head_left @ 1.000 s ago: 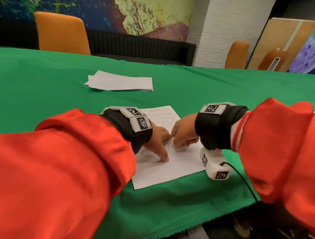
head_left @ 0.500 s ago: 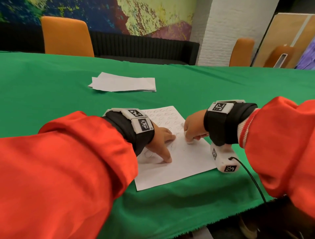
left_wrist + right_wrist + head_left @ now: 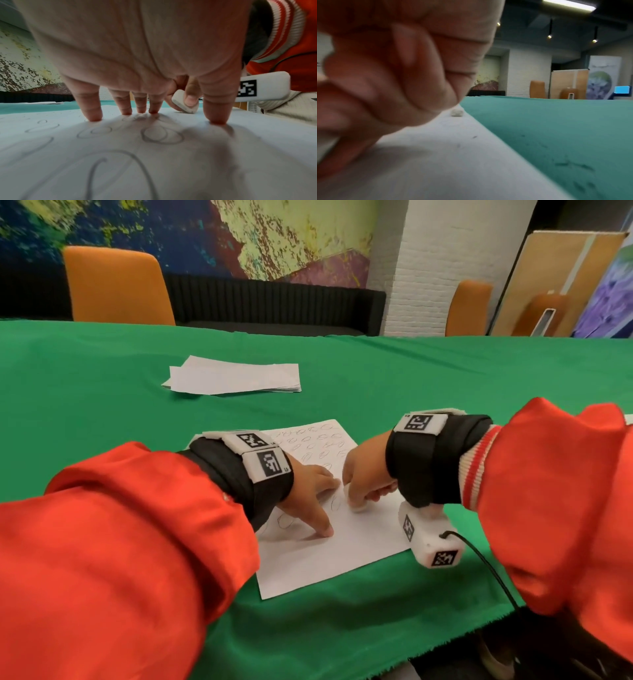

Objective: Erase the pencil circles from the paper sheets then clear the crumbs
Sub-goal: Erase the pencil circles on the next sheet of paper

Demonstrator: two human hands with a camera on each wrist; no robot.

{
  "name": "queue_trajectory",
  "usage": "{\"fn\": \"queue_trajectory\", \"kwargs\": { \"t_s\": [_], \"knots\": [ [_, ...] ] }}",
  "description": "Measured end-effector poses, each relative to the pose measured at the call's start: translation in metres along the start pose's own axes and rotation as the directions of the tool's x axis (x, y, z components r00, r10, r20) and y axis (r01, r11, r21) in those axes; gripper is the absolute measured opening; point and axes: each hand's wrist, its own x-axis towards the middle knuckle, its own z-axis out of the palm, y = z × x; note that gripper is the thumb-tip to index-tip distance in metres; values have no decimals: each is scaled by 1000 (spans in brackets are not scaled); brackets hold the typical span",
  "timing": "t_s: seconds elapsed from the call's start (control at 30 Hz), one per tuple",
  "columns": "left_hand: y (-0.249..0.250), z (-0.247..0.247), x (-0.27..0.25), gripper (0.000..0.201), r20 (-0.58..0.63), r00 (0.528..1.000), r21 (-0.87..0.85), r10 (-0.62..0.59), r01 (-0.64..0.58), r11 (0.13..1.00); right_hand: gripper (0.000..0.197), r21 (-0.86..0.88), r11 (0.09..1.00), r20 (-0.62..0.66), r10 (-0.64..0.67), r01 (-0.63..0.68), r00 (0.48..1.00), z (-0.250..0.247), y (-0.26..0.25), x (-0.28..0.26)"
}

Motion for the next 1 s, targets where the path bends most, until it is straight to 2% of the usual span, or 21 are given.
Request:
{"fn": "queue_trajectory", "kwargs": {
  "t_s": [0.17, 0.3, 0.47, 0.67, 0.8, 0.93, 1.0],
  "knots": [
    [0, -1, 0, 83, 8, 1000, -4, 0, 0, 1000, 29, -102, 992, -42, 74, -78, 996, -7, 13, 5],
    [-1, -1, 1, 84, 22, 1000, -8, 4, -4, 1000, 17, -71, 997, -17, 21, -22, 1000, -5, 1, 7],
    [-3, 0, 4, 85, 22, 1000, -11, 3, -3, 1000, 27, 60, 996, -92, 73, -68, 993, -8, 15, 16],
    [-4, 1, 5, 85, 27, 1000, -18, 4, -3, 1000, 21, 25, 999, -84, 36, -34, 996, -4, 2, 15],
    [-3, 1, 5, 85, 26, 1000, -22, 1, 0, 1000, 23, 117, 991, -124, 85, -70, 989, -7, 12, 16],
    [-4, 2, 5, 85, 31, 1000, -32, 3, -2, 999, 11, -14, 1000, -114, 6, -7, 993, -3, 0, 13],
    [-4, 1, 5, 85, 38, 999, -27, -1, 2, 1000, 14, -14, 1000, -72, 5, -6, 997, -5, -1, 12]
  ]
}}
